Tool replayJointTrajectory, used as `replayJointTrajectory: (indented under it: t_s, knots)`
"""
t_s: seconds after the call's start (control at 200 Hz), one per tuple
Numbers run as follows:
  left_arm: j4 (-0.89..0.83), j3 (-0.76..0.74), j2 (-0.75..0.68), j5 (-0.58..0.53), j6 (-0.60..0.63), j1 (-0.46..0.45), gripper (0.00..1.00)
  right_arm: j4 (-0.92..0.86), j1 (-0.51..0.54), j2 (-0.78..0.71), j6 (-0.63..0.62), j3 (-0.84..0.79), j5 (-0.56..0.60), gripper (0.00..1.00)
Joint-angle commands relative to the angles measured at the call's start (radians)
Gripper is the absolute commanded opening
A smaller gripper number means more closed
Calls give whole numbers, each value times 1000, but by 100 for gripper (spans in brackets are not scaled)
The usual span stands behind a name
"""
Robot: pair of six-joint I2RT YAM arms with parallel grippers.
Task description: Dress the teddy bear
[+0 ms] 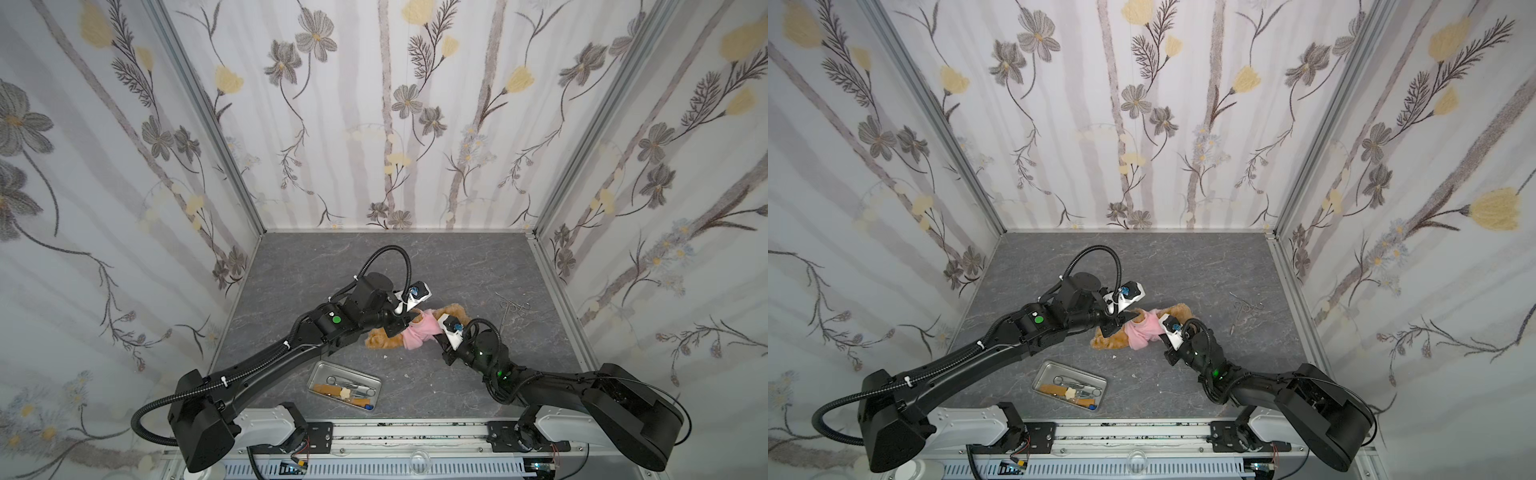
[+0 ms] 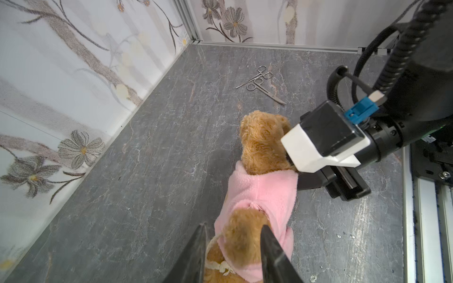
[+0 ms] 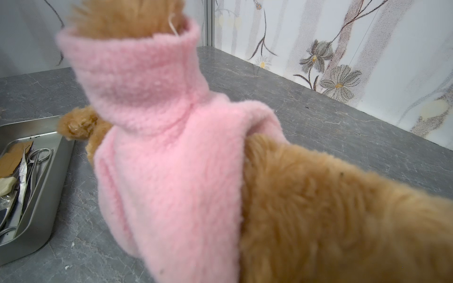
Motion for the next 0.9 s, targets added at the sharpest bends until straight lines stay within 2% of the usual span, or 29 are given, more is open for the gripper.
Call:
replayJointTrajectory:
  t_s: [0.0, 0.14, 0.435, 0.685, 0.749, 0.829, 0.859, 0.894]
  knots:
    - [-24, 13, 30, 61, -10, 7, 38, 31, 1, -5, -6, 6, -13, 0]
    - [-30, 14, 51, 109, -12, 7, 38, 33, 1, -7, -6, 5, -9, 0]
    - [-45, 12, 60, 104, 14, 8, 26, 40, 1, 2, -9, 4, -8, 0]
    - [-73, 18, 98, 74, 48, 0, 25, 42, 1, 12, -6, 13, -13, 0]
    - [-79, 23, 112, 68, 54, -6, 18, 41, 1, 16, -5, 17, -14, 0]
    - [-79, 27, 119, 54, 44, -8, 0, 34, 1, 21, -1, 20, -8, 0]
    - [-78, 28, 117, 50, 35, -9, 0, 30, 1, 20, 4, 19, 5, 0]
    - [-73, 30, 114, 52, 15, -5, 0, 21, -1, 19, 14, 15, 29, 9]
